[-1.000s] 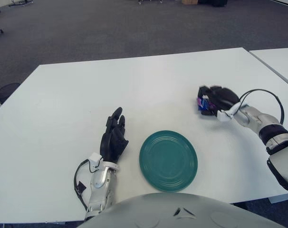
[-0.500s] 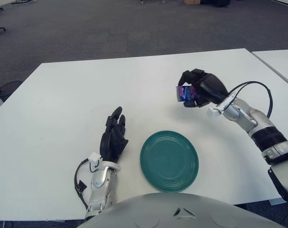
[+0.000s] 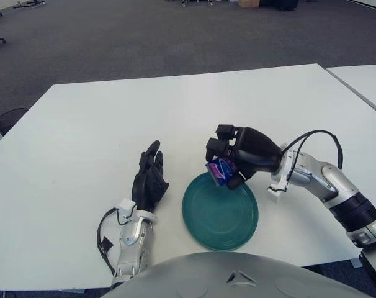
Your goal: Put the gum into the plate.
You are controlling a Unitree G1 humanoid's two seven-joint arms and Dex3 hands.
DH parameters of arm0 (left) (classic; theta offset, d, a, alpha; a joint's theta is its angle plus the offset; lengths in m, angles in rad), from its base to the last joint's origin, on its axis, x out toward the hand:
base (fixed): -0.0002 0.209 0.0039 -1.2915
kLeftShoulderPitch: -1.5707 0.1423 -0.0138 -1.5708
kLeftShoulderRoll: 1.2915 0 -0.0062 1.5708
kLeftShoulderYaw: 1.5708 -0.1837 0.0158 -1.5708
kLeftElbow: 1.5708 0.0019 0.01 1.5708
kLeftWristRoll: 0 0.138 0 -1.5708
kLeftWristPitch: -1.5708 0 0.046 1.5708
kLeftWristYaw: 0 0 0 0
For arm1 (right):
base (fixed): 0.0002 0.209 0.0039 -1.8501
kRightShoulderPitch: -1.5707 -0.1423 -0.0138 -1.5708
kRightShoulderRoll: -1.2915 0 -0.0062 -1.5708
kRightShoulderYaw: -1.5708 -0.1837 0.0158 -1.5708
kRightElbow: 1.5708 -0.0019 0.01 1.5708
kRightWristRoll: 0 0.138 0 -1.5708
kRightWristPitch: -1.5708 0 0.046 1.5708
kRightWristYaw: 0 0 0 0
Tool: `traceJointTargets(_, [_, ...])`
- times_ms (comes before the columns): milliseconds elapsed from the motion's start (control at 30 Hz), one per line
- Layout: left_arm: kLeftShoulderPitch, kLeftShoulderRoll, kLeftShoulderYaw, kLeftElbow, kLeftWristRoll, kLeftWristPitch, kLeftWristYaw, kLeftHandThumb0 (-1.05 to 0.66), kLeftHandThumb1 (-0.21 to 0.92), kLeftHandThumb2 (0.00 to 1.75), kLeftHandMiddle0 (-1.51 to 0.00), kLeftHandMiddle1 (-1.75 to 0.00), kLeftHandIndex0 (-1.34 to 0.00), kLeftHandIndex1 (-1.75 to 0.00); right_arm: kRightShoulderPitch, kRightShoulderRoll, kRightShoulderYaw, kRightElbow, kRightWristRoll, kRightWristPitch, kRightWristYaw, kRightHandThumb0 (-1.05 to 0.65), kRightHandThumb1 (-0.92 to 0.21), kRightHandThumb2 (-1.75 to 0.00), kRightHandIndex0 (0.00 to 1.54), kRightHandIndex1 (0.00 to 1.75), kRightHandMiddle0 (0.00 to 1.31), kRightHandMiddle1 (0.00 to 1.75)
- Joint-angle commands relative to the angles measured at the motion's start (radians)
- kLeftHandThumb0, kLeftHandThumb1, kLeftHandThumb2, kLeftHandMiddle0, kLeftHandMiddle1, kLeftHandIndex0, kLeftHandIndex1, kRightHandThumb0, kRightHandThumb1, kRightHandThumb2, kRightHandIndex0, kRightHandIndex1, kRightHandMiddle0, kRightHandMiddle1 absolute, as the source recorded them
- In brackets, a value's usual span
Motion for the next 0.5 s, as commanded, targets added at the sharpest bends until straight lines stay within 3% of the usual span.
traceJointTargets(0, [0.032,-0.031,-0.007,0.020,0.020,0.052,0.038,-0.89,0.92,1.02,-0.19,-0.01,0.00,-0.44,-0.037,0.000,0.008,-0.033,-0.036,-0.042,0.048,-0.43,-0.50,-1.09,1.12,1.75,0.48,1.75])
traceJointTargets(133, [0.034,-0.032,-0.014,0.012,0.028,0.056,0.052,-0.86,0.92,1.03,-0.20,-0.01,0.00,-0.42,-0.055,-0.019,0.013,-0.042,-0.063,-0.111,0.085,-0.43,-0.50,-1.09,1.15,1.75,0.47,1.75])
traceJointTargets(267, [0.036,-0.032,-0.022,0.003,0.044,0.060,0.071,-0.85,0.92,1.03,-0.20,-0.01,0.00,-0.41,-0.023,-0.032,0.026,-0.085,-0.080,-0.180,0.116,-0.43,-0.50,-1.09,1.18,1.75,0.47,1.75])
traceJointTargets(467, [0.036,-0.029,-0.032,-0.003,0.053,0.066,0.088,-0.83,0.92,1.04,-0.21,-0.01,0.00,-0.41,-0.026,-0.028,0.033,-0.079,-0.058,-0.224,0.166,-0.43,-0.50,-1.09,1.19,1.75,0.47,1.75])
